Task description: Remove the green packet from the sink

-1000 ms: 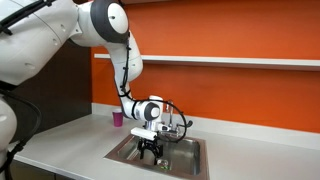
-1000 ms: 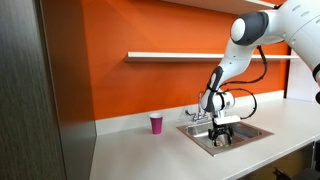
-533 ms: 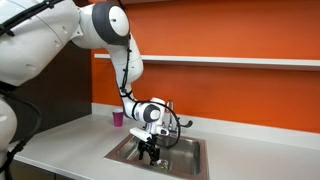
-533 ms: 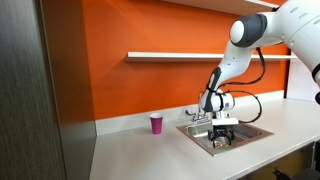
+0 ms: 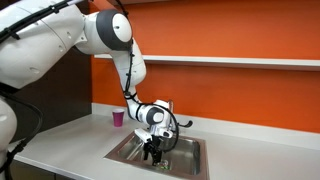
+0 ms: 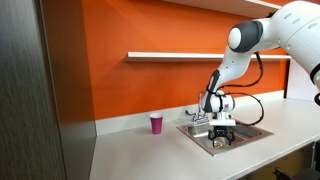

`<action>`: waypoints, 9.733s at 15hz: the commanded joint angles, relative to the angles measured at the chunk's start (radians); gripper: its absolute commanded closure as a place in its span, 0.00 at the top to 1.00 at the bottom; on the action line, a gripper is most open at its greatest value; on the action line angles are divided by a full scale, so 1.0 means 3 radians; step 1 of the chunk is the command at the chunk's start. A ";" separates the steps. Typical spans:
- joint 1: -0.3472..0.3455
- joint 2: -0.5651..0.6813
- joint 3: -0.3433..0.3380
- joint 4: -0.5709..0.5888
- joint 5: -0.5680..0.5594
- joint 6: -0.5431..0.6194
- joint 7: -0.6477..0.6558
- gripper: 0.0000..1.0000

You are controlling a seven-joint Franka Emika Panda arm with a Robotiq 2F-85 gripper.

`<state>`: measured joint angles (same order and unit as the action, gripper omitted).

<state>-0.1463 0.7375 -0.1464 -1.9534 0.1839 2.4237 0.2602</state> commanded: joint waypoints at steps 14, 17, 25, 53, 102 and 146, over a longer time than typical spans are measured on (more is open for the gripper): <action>0.0010 0.0240 -0.0171 0.0320 0.0269 -0.0213 0.0791 1.00; 0.0006 0.0276 -0.0193 0.0360 0.0281 -0.0238 0.0875 1.00; -0.0017 0.0400 -0.0231 0.0509 0.0286 -0.0322 0.0977 1.00; 0.0064 0.0270 -0.0330 0.0566 0.0176 -0.0465 0.1025 0.16; 0.0690 -0.1839 0.0332 -0.1237 -0.1748 0.0341 -0.0970 0.16; 0.1119 -0.0932 0.0805 -0.0553 -0.1669 0.0328 -0.1381 1.00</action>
<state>0.2059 0.4890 0.0948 -2.1101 -0.3259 2.5349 -0.1380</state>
